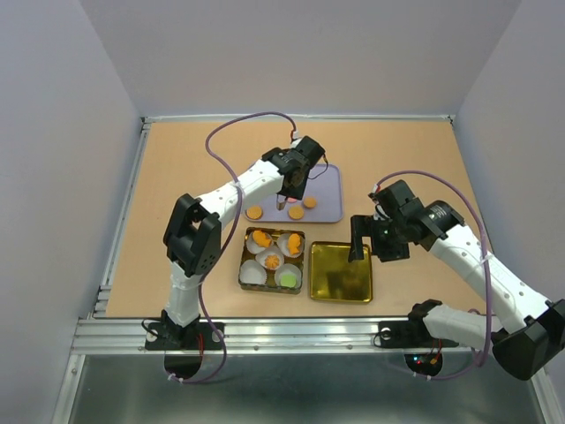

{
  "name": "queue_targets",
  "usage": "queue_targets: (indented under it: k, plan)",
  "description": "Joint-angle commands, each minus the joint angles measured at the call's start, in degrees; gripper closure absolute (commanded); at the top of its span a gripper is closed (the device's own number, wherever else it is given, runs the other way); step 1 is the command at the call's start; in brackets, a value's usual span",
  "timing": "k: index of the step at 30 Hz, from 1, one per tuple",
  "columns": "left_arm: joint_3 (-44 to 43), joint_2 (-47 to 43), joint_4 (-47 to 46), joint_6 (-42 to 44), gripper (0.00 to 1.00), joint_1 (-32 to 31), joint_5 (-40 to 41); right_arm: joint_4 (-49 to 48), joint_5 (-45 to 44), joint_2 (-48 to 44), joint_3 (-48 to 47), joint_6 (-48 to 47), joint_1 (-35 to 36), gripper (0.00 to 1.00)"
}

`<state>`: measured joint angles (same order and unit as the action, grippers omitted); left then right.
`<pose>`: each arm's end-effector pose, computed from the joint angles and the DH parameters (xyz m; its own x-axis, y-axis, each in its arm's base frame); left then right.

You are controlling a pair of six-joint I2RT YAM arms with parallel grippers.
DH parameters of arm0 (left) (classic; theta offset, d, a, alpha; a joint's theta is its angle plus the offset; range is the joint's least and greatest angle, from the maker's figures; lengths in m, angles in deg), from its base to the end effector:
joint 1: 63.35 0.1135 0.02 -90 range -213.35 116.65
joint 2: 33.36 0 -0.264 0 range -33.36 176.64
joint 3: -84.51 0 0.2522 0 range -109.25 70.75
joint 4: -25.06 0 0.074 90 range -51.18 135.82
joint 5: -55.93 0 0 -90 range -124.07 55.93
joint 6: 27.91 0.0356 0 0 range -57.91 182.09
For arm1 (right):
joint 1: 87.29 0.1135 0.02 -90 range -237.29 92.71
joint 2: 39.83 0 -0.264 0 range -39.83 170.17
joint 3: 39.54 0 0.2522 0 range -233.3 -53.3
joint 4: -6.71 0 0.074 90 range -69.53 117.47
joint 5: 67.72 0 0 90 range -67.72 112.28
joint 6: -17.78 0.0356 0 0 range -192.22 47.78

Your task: Pack the cookies

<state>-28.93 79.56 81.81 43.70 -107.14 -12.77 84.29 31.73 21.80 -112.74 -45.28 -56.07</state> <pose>0.3227 -0.2914 0.2699 -0.7269 0.2896 -0.6227 0.2842 0.9523 0.1112 0.1560 0.1014 0.2967 -0.9540 -0.0556 -0.2945 -0.1527 0.9357 0.3179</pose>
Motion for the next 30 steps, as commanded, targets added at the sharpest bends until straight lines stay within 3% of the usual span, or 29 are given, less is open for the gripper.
queue_targets:
  k: [1, 9, 19, 25, 30]
  plan:
    - [-4.8, 0.4, 1.4, 1.7, 0.44, 0.8, 0.2, -2.1, -1.5, 0.3, -2.6, -0.7, 0.4, 0.00]
    - [-6.8, 1.2, 3.4, 2.3, 0.60, 1.1, 0.5, -2.2, -1.2, 0.6, -2.7, -1.1, 0.4, 0.00]
    - [-14.2, -3.5, 12.1, 1.3, 0.64, 1.2, 4.4, -2.5, 1.1, -0.5, -2.1, -1.7, 0.4, 0.00]
    - [-8.0, -13.0, 16.9, -1.8, 0.68, 1.1, 5.0, -2.6, 3.0, -1.5, -1.7, -2.2, 0.4, 0.00]
    - [3.0, -23.7, 20.4, -5.5, 0.71, 0.7, 4.4, -2.7, 4.7, -3.2, -1.2, -2.5, 0.4, 0.00]
